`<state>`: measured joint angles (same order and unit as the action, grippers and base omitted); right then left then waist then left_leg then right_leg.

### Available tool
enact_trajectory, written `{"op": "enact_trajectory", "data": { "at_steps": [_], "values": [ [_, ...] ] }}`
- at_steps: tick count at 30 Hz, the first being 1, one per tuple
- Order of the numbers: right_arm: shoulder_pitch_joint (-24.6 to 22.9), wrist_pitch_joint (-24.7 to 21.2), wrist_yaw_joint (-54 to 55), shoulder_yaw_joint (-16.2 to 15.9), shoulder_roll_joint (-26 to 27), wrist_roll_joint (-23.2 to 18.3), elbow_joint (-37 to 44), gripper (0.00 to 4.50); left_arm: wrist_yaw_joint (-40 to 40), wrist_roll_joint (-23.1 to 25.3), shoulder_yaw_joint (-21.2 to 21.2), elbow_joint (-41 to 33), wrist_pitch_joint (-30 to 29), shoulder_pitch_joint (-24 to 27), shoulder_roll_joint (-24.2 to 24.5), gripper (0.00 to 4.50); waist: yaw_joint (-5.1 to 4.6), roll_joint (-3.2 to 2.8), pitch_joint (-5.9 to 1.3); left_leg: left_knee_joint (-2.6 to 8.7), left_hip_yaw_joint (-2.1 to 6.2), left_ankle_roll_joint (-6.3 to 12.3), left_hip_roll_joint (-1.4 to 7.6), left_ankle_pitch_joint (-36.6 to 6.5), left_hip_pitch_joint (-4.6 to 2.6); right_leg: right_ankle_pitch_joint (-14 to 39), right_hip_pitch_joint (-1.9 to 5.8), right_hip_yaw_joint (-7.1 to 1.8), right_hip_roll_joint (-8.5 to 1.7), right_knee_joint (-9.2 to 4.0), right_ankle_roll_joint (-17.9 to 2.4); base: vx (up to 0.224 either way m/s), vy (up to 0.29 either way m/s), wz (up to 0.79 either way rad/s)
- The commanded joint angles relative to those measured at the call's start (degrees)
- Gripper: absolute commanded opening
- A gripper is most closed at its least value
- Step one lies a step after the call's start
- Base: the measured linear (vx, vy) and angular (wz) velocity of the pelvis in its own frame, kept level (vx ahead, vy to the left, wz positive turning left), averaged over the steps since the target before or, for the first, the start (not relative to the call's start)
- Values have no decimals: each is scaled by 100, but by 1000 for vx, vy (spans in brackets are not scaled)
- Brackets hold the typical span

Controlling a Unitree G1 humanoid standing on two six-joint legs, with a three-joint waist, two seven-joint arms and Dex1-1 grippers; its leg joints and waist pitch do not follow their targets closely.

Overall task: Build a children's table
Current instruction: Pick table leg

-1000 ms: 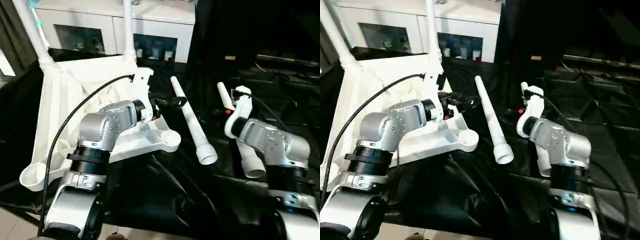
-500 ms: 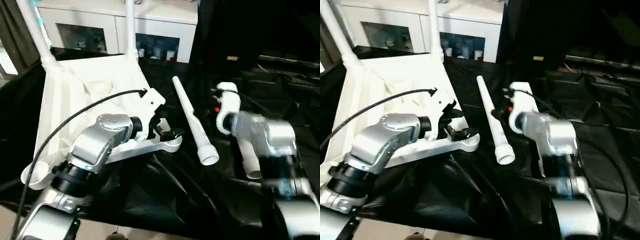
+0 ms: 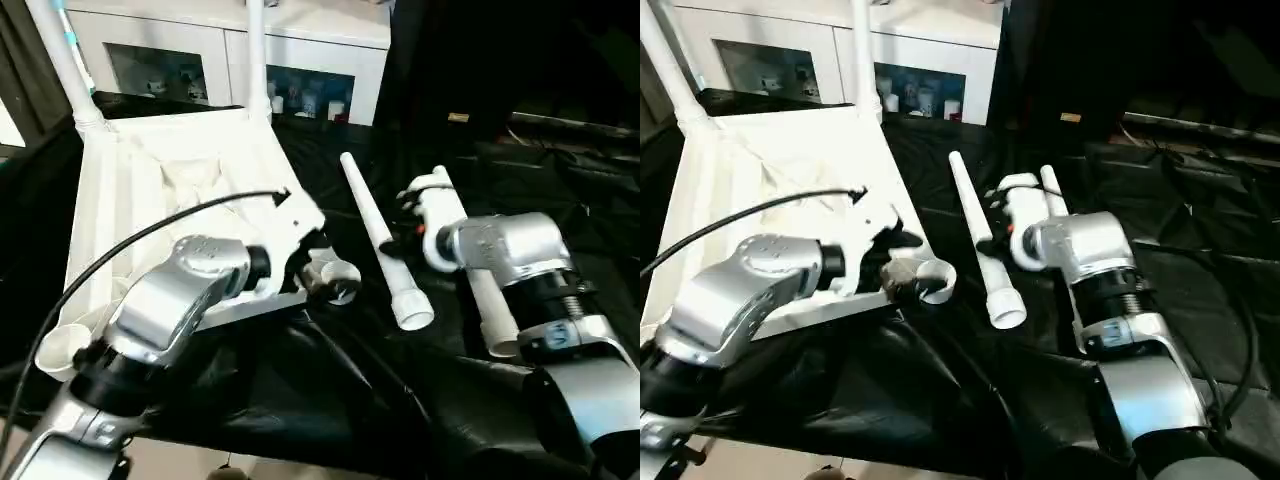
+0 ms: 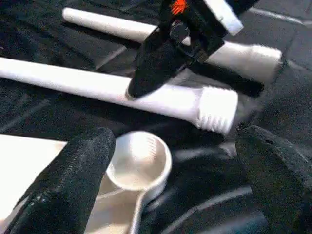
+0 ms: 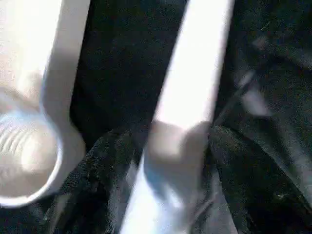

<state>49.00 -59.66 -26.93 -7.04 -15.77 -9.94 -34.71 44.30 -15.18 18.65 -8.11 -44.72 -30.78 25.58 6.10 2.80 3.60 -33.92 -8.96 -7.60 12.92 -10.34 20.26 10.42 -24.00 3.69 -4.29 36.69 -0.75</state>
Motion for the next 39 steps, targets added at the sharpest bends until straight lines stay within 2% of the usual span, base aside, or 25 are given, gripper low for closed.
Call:
{"op": "enact_trajectory", "data": {
  "at_steps": [1, 5, 6, 11, 14, 15, 18, 20, 26, 28, 29, 30, 31, 32, 33, 34, 35, 36, 37, 38, 39],
  "values": [
    [-22, -50, -72, -25, -13, 89, -91, 282, 52, -32, 85, -140, -60, 3, 26, 450, -10, 1, -428, 346, -118, -257, -72, -643, 39, 1020, 383, -225, -235, -409, -814, 0, 0, 0],
    [-2, -75, -76, -86, -46, 119, -290, 282, 40, -41, 51, -174, -94, -18, 16, 450, -6, 9, -428, 345, -119, -273, -70, -639, 38, 1017, 386, -227, -234, -404, -815, 0, 0, 0],
    [-9, -91, -87, -117, -59, 127, -368, 266, 36, -46, 40, -197, -118, -20, 9, 450, -7, 9, -426, 346, -119, -275, -71, -646, 39, 1031, 386, -226, -233, -406, -811, 0, 0, 0],
    [2, -24, -183, -189, -40, 203, -557, 245, 86, -77, 42, -316, -193, 37, 54, 450, -6, -5, -431, 340, -117, -280, -68, -644, 41, 948, 387, -225, -234, -397, -850, 0, 0, 0],
    [9, 3, -183, -193, -7, 226, -611, 219, 97, -92, 35, -361, -219, 60, 81, 450, -7, 37, -430, 340, -121, -254, -74, -617, 49, 965, 394, -225, -231, -399, -844, 0, 0, 0],
    [10, 16, -174, -193, 4, 230, -628, 211, 99, -96, 33, -372, -225, 66, 87, 450, -1, 28, -430, 341, -117, -259, -72, -617, 50, 989, 394, -224, -237, -391, -839, 0, 0, 0],
    [24, 71, -118, -150, 34, 220, -696, 197, 102, -108, 25, -391, -245, 73, 91, 450, -8, 6, -421, 347, -117, -281, -67, -722, 35, 1171, 373, -224, -239, -418, -794, 0, 0, 0],
    [37, 96, -89, -123, 36, 220, -740, 195, 100, -127, 13, -413, -285, 70, 82, 450, -10, 29, -418, 350, -115, -290, -66, -775, 34, 1261, 374, -222, -240, -423, -770, 0, 0, 0],
    [38, 228, 16, 26, 31, 250, -838, 189, 57, -177, -34, -431, -339, 101, 62, 450, -20, 48, -427, 344, -118, -292, -67, -757, 35, 1245, 366, -224, -234, -422, -742, 0, 0, 0],
    [22, 254, 163, 195, 44, 211, -833, 189, 20, -219, -85, -430, -356, 147, 36, 450, -22, 49, -429, 342, -120, -294, -71, -723, 36, 1209, 368, -223, -230, -416, -745, 0, 0, 0],
    [1, 253, 207, 288, 40, 164, -779, 189, -16, -227, -119, -397, -346, 158, -2, 450, -21, 13, -433, 339, -119, -302, -71, -696, 32, 1135, 368, -227, -228, -403, -755, 0, 0, 0],
    [-73, 356, 278, 507, 12, 54, -580, 188, -195, -216, -246, -229, -298, 112, -175, 450, -29, 21, -434, 334, -126, -297, -75, -683, 36, 1079, 369, -231, -220, -410, -757, 0, 0, 0],
    [-97, 393, 303, 573, 10, 20, -515, 188, -250, -212, -294, -180, -285, 99, -226, 450, -14, 32, -446, 325, -130, -291, -77, -632, 34, 963, 379, -231, -218, -403, -776, 0, 0, 0],
    [-130, 389, 309, 713, 19, -78, -405, 188, -352, -253, -411, -97, -300, 61, -341, 450, -5, -3, -447, 332, -118, -288, -84, -585, 53, 837, 394, -226, -215, -391, -793, 0, 0, 0],
    [-195, 421, 293, 904, 37, -222, -224, 188, -485, -320, -581, 18, -305, -1, -499, 450, -4, 15, -447, 326, -127, -276, -92, -575, 53, 784, 398, -229, -207, -394, -785, 0, 0, 0],
    [-293, 445, 262, 1181, 72, -439, 33, 188, -668, -429, -829, 187, -297, -102, -711, 450, 21, -64, -460, 316, -117, -270, -97, -566, 48, 633, 408, -230, -211, -385, -816, 0, 0, 0],
    [-346, 453, 237, 1339, 98, -568, 149, 188, -748, -520, -979, 284, -310, -166, -825, 450, 33, -79, -479, 310, -107, -249, -98, -545, 40, 499, 419, -225, -208, -369, -865, 0, 0, 0],
    [-444, 533, 158, 1554, 138, -764, 316, 188, -862, -675, -1204, 418, -343, -263, -1000, 450, 33, -79, -479, 310, -107, -249, -98, -545, 40, 499, 419, -225, -208, -369, -865, 0, 0, 0],
    [-654, 692, -65, 1918, 213, -1152, 632, 188, -1074, -949, -1588, 623, -417, -424, -1301, 450, 35, -57, -463, 304, -138, -164, -129, -643, 52, 468, 434, -233, -184, -420, -899, 0, 0, 0],
    [-654, 692, -65, 1918, 213, -1152, 632, 188, -1074, -949, -1588, 623, -417, -424, -1301, 450, 63, -46, -480, 308, -113, -122, -108, -654, 43, 513, 441, -217, -215, -408, -958, 0, 0, 0],
    [-759, 695, -173, 2121, 242, -1364, 817, 188, -1210, -1107, -1820, 802, -500, -554, -1472, 450, 59, -77, -473, 312, -111, -111, -112, -661, 49, 516, 441, -213, -202, -396, -983, 0, 0, 0]
  ]
}}
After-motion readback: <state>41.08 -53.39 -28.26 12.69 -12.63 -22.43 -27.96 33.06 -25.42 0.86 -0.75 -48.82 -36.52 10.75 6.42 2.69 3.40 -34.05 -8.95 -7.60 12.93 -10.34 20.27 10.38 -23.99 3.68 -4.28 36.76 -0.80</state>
